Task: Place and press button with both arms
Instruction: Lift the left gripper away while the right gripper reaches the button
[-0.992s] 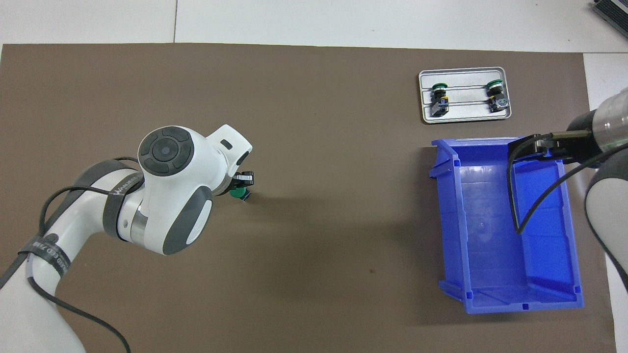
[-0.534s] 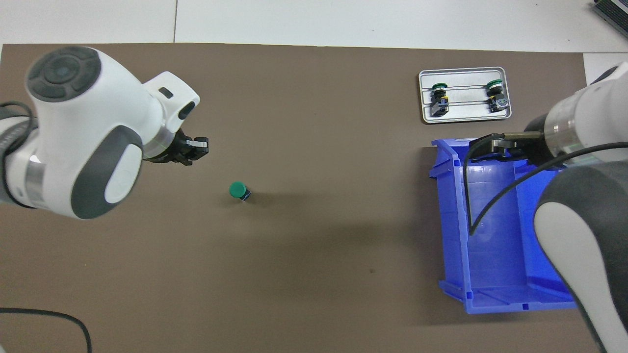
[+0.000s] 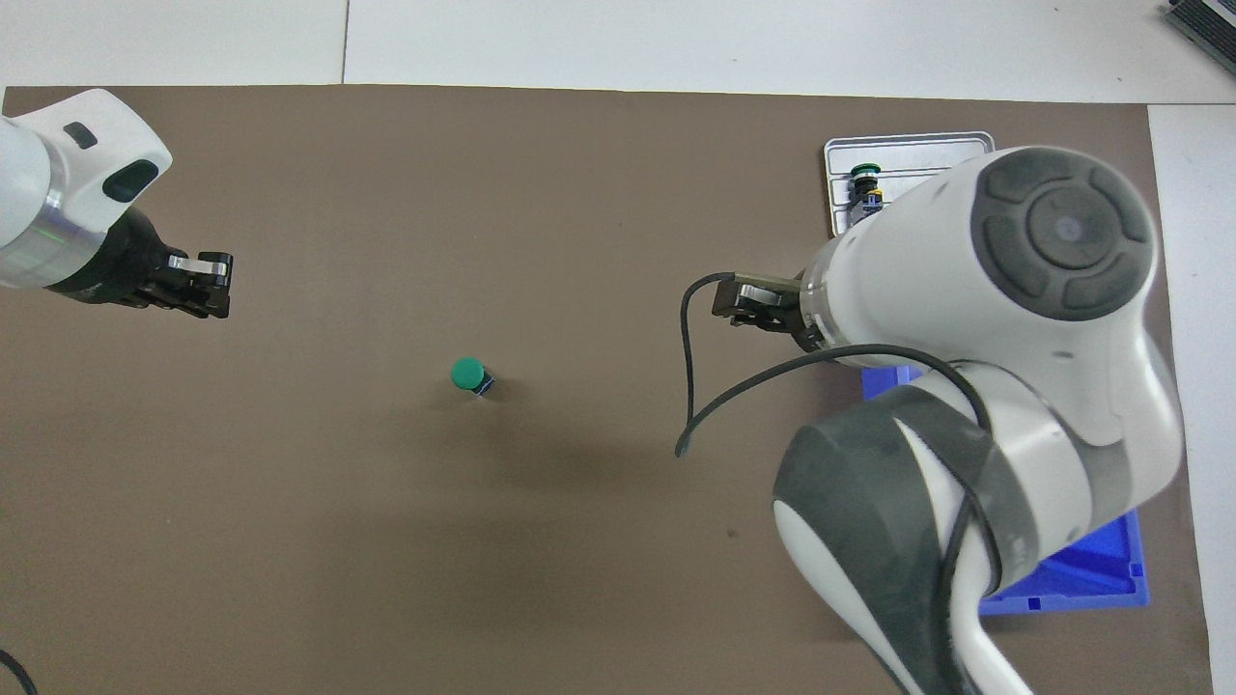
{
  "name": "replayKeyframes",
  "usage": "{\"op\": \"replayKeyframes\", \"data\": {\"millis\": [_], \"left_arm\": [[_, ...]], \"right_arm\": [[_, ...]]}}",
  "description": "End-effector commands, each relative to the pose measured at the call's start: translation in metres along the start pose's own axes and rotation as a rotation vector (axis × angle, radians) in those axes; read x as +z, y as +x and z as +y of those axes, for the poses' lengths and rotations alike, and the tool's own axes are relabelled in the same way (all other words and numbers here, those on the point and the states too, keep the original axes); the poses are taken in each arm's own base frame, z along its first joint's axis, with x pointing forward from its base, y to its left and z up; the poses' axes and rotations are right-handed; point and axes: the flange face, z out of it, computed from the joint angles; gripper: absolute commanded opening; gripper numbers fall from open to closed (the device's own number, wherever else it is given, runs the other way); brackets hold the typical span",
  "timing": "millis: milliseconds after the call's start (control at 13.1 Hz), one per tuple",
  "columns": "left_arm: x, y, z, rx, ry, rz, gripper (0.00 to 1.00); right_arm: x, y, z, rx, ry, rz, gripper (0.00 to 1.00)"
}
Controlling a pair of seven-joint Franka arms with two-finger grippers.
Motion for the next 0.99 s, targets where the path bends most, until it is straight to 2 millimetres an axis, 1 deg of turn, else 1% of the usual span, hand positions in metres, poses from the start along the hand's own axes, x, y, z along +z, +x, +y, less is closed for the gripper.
{"op": "replayKeyframes", "data": {"millis": [0, 76, 229, 458, 610, 687, 763, 839, 916], "left_arm": [[-0.013, -0.011, 0.003, 0.015, -0.009, 0.005, 0.95], [-0.014, -0.012, 0.003, 0.014, -0.009, 0.007, 1.00], [-0.014, -0.015, 0.004, 0.012, -0.007, 0.004, 1.00], [-0.011, -0.016, 0.008, 0.030, 0.005, -0.003, 1.00], [-0.009, -0.019, 0.007, 0.056, 0.006, -0.007, 1.00], [-0.004, -0.022, 0.005, 0.080, 0.025, -0.020, 1.00], [0.004, -0.027, 0.004, 0.096, 0.051, -0.029, 1.00], [0.006, -0.031, 0.003, 0.103, 0.054, -0.032, 1.00], [0.006, -0.031, 0.002, 0.101, 0.054, -0.031, 1.00]], "right_arm": [[0.017, -0.010, -0.042, 0.073, 0.011, -0.005, 0.98], [0.031, -0.024, -0.066, 0.084, 0.001, -0.021, 0.98], [0.045, -0.042, -0.109, 0.097, -0.003, -0.004, 0.98], [0.067, -0.060, -0.158, 0.151, 0.016, -0.009, 0.98], [0.082, -0.071, -0.182, 0.182, 0.028, 0.012, 0.98], [0.092, -0.075, -0.189, 0.197, 0.036, 0.013, 0.98], [0.098, -0.077, -0.196, 0.207, 0.049, 0.016, 0.98], [0.104, -0.074, -0.203, 0.225, 0.055, 0.015, 0.98], [0.115, -0.078, -0.218, 0.227, 0.054, 0.024, 0.98]]}}
